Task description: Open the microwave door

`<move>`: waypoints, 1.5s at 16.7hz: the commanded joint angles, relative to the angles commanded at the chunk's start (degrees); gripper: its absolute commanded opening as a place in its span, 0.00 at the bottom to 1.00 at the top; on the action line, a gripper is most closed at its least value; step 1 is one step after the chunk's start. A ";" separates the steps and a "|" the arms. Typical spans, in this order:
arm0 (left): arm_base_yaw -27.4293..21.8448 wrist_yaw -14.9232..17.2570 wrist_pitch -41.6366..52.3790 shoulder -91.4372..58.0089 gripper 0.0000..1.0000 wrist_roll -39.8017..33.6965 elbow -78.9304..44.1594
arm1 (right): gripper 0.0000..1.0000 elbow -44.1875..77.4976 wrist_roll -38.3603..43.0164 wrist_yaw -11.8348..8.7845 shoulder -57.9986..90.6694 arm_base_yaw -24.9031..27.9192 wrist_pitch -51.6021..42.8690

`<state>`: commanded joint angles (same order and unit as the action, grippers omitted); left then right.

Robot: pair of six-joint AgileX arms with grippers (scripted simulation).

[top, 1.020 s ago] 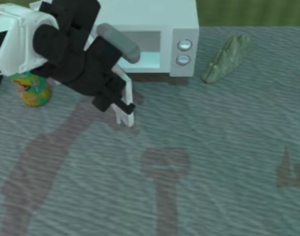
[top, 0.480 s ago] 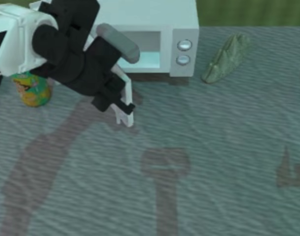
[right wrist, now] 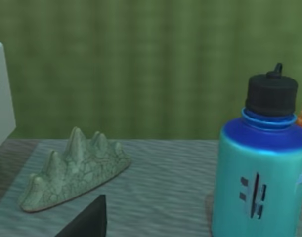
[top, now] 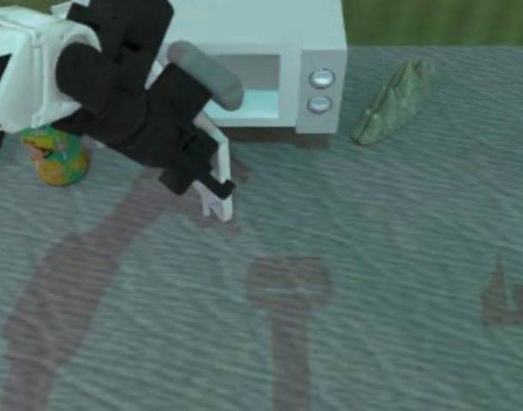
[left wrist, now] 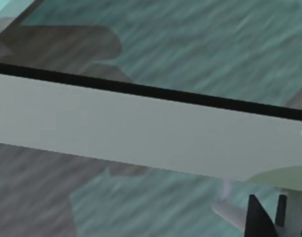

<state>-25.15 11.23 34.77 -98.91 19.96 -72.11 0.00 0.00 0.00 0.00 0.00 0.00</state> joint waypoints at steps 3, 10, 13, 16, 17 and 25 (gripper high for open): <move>0.01 0.71 0.15 0.22 0.00 0.72 0.06 | 1.00 0.00 0.00 0.00 0.00 0.00 0.00; 3.73 4.67 2.26 1.49 0.00 9.24 1.43 | 1.00 0.00 0.00 0.00 0.00 0.00 0.00; 3.92 4.88 2.37 1.56 0.00 9.69 1.50 | 1.00 0.00 0.00 0.00 0.00 0.00 0.00; 3.92 4.88 2.37 1.56 0.00 9.69 1.50 | 1.00 0.00 0.00 0.00 0.00 0.00 0.00; 3.92 4.88 2.37 1.56 0.00 9.69 1.50 | 1.00 0.00 0.00 0.00 0.00 0.00 0.00; 3.92 4.88 2.37 1.56 0.00 9.69 1.50 | 1.00 0.00 0.00 0.00 0.00 0.00 0.00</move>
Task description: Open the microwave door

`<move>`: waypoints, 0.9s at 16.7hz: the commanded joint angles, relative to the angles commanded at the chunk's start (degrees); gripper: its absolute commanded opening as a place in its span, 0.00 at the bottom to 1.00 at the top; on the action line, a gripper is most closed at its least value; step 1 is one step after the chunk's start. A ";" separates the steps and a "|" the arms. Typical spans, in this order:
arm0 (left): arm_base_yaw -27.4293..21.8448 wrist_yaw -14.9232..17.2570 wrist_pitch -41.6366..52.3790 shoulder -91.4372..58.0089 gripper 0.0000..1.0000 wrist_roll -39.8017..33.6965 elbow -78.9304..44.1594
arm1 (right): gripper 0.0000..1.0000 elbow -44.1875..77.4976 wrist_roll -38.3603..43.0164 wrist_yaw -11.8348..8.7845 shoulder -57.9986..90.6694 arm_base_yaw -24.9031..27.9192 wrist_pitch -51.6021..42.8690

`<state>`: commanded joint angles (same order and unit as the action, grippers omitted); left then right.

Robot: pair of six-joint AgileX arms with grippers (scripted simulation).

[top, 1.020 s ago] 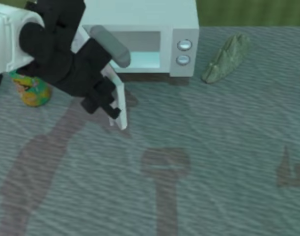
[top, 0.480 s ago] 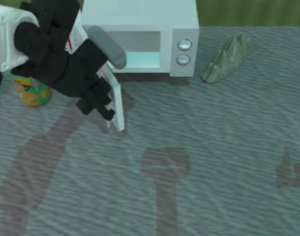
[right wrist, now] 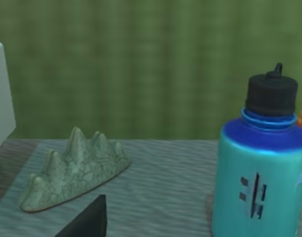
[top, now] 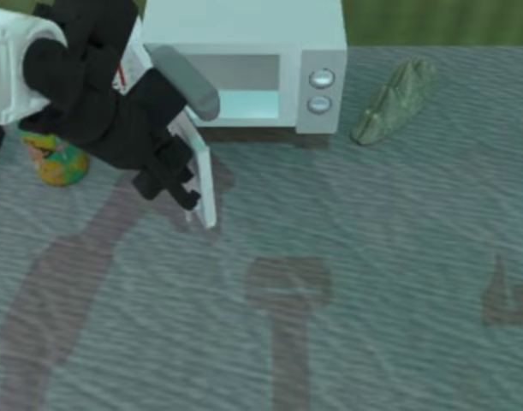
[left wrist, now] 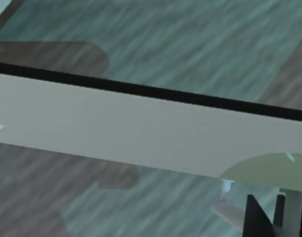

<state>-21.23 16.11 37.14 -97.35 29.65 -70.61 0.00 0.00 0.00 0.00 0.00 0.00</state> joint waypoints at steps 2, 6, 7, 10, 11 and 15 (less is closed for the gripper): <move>0.00 0.00 0.00 0.00 0.00 0.00 0.00 | 1.00 0.00 0.00 0.00 0.00 0.00 0.00; 0.00 0.00 0.00 0.00 0.00 0.00 0.00 | 1.00 0.00 0.00 0.00 0.00 0.00 0.00; 0.00 0.00 0.00 0.00 0.00 0.00 0.00 | 1.00 0.00 0.00 0.00 0.00 0.00 0.00; 0.00 0.00 0.00 0.00 0.00 0.00 0.00 | 1.00 0.00 0.00 0.00 0.00 0.00 0.00; -0.22 0.24 0.04 0.03 0.00 -0.11 0.01 | 1.00 0.00 0.00 0.00 0.00 0.00 0.00; 1.02 1.51 1.10 0.08 0.00 3.18 -0.15 | 1.00 0.00 0.00 0.00 0.00 0.00 0.00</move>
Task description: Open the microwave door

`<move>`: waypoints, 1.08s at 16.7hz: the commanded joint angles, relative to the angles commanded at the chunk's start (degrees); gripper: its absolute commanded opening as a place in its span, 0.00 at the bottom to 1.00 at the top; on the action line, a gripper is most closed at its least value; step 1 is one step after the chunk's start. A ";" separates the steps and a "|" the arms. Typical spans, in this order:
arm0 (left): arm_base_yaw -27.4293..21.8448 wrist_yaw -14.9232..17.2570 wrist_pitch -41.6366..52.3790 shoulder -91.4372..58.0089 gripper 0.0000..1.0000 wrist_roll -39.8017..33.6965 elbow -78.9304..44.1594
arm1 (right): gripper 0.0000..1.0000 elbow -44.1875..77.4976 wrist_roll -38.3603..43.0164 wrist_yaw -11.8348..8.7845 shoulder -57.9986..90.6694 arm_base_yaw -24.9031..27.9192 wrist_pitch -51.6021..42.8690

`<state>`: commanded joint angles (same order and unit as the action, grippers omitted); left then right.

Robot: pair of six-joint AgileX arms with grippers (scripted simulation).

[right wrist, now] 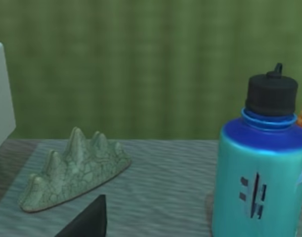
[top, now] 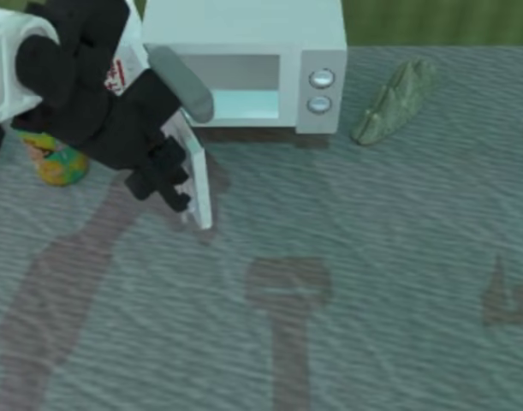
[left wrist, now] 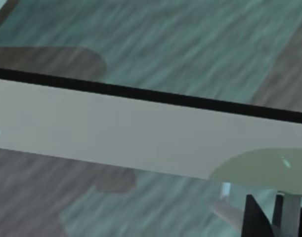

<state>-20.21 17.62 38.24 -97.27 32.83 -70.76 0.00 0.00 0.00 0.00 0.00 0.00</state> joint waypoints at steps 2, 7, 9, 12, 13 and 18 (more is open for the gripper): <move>1.38 1.25 1.15 0.01 0.00 3.08 0.05 | 1.00 0.00 0.00 0.00 0.00 0.00 0.00; 3.43 3.26 2.77 0.28 0.00 7.82 0.16 | 1.00 0.00 0.00 0.00 0.00 0.00 0.00; 3.43 3.26 2.77 0.28 0.00 7.82 0.16 | 1.00 0.00 0.00 0.00 0.00 0.00 0.00; 3.43 3.26 2.77 0.28 0.00 7.82 0.16 | 1.00 0.00 0.00 0.00 0.00 0.00 0.00; 3.43 3.26 2.77 0.28 0.00 7.82 0.16 | 1.00 0.00 0.00 0.00 0.00 0.00 0.00; 3.43 3.26 2.77 0.28 0.00 7.82 0.16 | 1.00 0.00 0.00 0.00 0.00 0.00 0.00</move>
<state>-16.78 20.87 41.01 -96.99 40.66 -70.60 0.00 0.00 0.00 0.00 0.00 0.00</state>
